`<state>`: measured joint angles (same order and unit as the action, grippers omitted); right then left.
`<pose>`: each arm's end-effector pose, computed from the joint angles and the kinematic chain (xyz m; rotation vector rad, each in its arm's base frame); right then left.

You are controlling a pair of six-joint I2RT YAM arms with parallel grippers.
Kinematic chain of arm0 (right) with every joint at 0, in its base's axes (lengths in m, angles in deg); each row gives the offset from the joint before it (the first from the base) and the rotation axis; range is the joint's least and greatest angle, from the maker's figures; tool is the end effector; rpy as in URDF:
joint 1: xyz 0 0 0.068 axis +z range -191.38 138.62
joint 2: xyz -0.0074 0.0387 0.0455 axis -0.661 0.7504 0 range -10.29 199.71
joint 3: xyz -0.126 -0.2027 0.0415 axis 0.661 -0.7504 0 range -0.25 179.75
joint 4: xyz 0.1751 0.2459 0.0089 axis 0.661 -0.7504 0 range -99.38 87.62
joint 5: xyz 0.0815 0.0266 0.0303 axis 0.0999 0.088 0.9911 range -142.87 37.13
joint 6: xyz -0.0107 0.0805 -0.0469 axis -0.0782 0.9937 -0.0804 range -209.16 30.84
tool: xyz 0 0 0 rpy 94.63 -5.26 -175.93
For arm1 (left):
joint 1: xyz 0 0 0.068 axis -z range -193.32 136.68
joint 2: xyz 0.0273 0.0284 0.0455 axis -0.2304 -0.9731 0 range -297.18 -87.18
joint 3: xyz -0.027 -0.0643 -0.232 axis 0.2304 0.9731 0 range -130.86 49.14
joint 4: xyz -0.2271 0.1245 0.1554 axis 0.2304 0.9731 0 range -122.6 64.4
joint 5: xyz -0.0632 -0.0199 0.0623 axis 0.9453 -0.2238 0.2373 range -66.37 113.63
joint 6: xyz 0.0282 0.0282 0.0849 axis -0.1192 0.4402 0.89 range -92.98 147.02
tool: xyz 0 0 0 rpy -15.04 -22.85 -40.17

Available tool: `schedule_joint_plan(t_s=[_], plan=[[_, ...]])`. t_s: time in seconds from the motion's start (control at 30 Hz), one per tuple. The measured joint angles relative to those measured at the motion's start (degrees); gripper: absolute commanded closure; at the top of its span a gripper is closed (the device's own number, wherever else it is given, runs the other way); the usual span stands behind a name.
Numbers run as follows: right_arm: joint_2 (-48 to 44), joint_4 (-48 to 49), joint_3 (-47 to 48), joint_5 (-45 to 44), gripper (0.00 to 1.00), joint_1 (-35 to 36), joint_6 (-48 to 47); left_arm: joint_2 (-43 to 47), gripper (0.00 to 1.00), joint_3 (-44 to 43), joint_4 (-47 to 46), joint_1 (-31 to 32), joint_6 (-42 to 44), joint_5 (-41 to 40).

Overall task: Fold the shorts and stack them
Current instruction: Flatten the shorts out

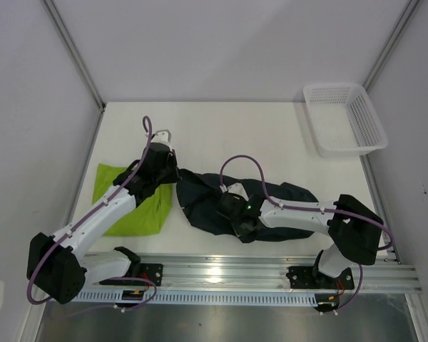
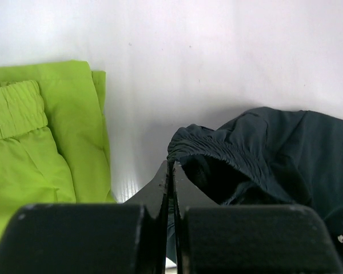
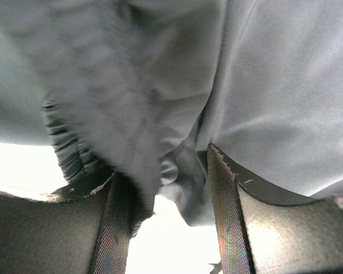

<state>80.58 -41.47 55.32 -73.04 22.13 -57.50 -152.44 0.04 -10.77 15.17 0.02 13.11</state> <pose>0.1753 0.2864 0.0806 -0.6774 2.6147 -0.0504 0.3062 -0.1485 0.2053 -0.0715 2.2393 -0.3260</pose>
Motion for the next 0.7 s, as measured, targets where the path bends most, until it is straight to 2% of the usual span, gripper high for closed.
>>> schedule_joint_plan(t_s=[0.03, 0.07, 0.13, 0.17, 0.3, 0.43, 0.6, 0.7], plan=[[-0.1, -0.6, -0.1, 0.0, 0.49, 0.4, 0.4, -0.4, 1.0, -0.7, 0.3, 0.0, 0.0, -0.3], [-0.2, -1.2, -0.1, -0.1, 0.68, 0.8, 0.9, -0.7, 1.0, -1.2, 0.8, 0.0, 0.0, -0.5], [-0.8, -2.7, -0.1, -0.3, 0.93, 1.2, 1.4, -1.0, 1.0, -2.3, 2.0, 0.0, 0.0, -1.3], [-1.3, -3.6, -0.1, -0.4, 1.0, 1.3, 1.9, -1.2, 1.0, -3.0, 2.6, 0.0, 0.0, -1.6], [-3.6, -8.1, 1.5, -1.4, 1.0, 0.3, 2.9, -1.7, 1.0, -6.8, 5.4, 0.2, 0.1, -3.0], [-7.5, -14.9, 9.0, -4.0, 1.0, -2.8, 2.4, -2.1, 1.0, -14.0, 9.5, 0.3, 0.2, -4.3], [-11.3, -22.3, 28.3, -6.9, 1.0, -8.5, -2.7, -2.1, 1.0, -28.4, 15.0, 0.3, 2.0, -6.4], [-12.7, -25.3, 40.9, -6.0, 1.0, -9.5, -7.3, -1.3, 1.0, -37.7, 17.3, 0.3, 3.8, -6.9]])
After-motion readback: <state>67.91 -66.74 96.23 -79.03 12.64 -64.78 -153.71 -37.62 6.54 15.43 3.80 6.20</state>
